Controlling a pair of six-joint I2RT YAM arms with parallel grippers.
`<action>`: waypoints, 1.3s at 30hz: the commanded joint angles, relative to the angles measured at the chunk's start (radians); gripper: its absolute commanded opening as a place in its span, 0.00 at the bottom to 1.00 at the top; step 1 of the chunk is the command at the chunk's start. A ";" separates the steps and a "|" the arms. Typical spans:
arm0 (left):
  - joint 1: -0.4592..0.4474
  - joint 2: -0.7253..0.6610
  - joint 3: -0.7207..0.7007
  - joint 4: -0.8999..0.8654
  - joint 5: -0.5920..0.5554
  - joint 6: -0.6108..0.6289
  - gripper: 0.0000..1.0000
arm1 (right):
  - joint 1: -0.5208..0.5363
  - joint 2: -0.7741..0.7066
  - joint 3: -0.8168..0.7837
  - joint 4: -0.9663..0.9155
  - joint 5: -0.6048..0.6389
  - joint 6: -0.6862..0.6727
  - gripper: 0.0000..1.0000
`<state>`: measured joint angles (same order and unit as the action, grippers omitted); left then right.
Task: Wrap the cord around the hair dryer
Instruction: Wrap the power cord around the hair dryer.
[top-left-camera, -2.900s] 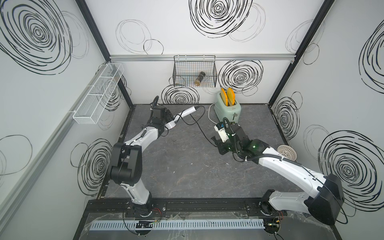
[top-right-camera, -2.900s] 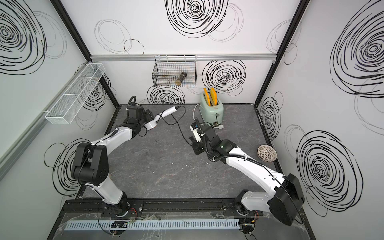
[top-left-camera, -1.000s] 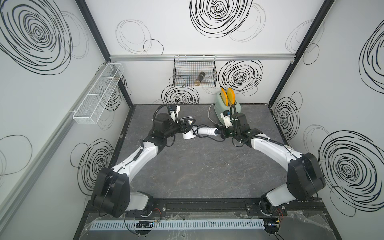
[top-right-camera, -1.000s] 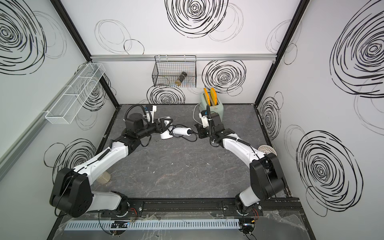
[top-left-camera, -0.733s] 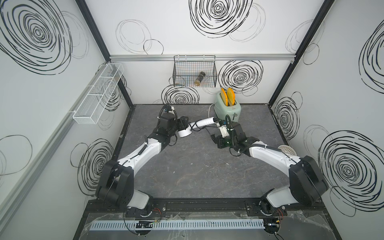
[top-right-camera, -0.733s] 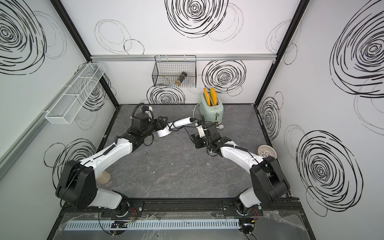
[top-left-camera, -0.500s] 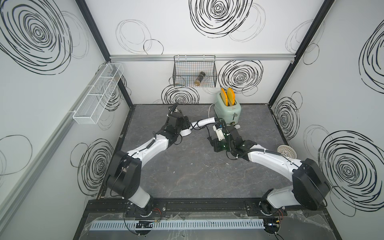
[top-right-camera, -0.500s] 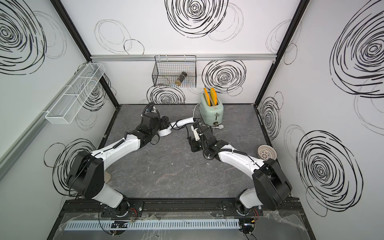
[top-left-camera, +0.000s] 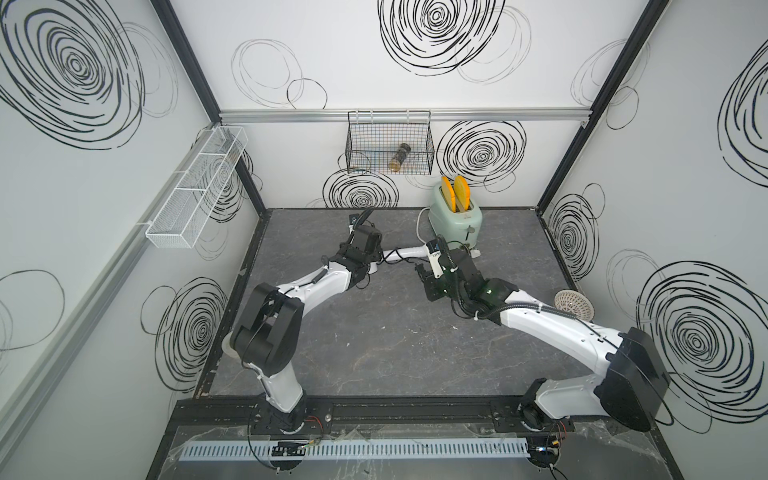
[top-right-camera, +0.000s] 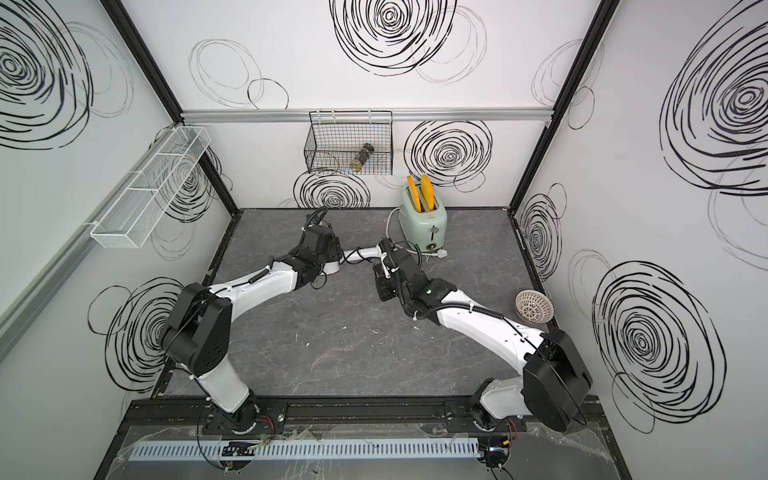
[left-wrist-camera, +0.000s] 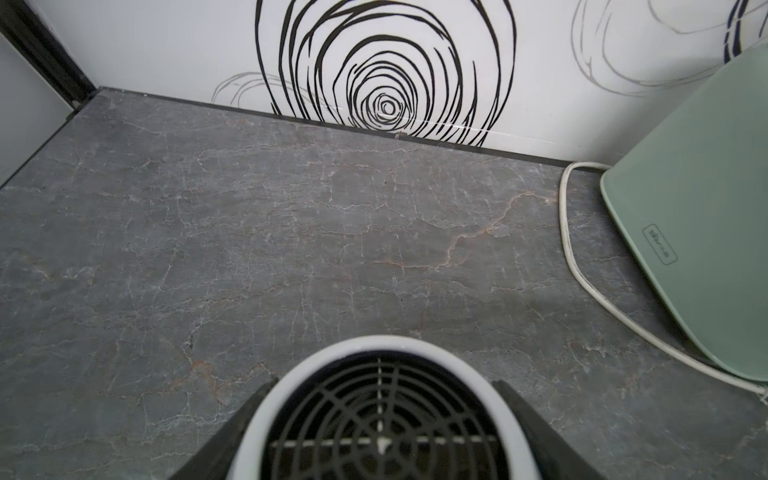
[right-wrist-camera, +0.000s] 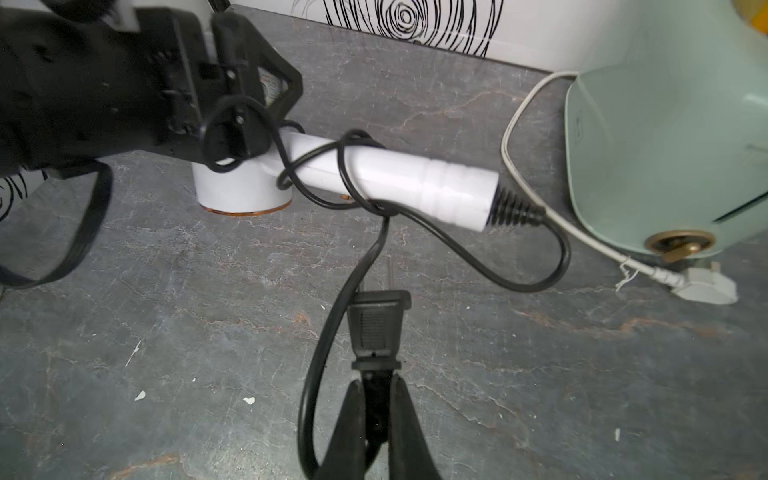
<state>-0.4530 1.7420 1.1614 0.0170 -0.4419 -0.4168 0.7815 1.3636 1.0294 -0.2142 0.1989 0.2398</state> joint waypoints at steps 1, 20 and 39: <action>-0.011 0.014 0.025 0.044 -0.026 0.108 0.00 | 0.012 -0.047 0.049 0.025 0.084 -0.124 0.00; 0.000 -0.219 -0.125 0.020 0.767 0.360 0.00 | -0.232 0.090 0.148 0.148 -0.219 -0.390 0.00; 0.161 -0.244 -0.251 0.483 1.007 -0.269 0.00 | -0.406 -0.007 -0.181 0.412 -0.728 0.092 0.00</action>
<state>-0.2962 1.5272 0.9207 0.3035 0.5240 -0.5037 0.3923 1.3491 0.8989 0.1158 -0.5117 0.1677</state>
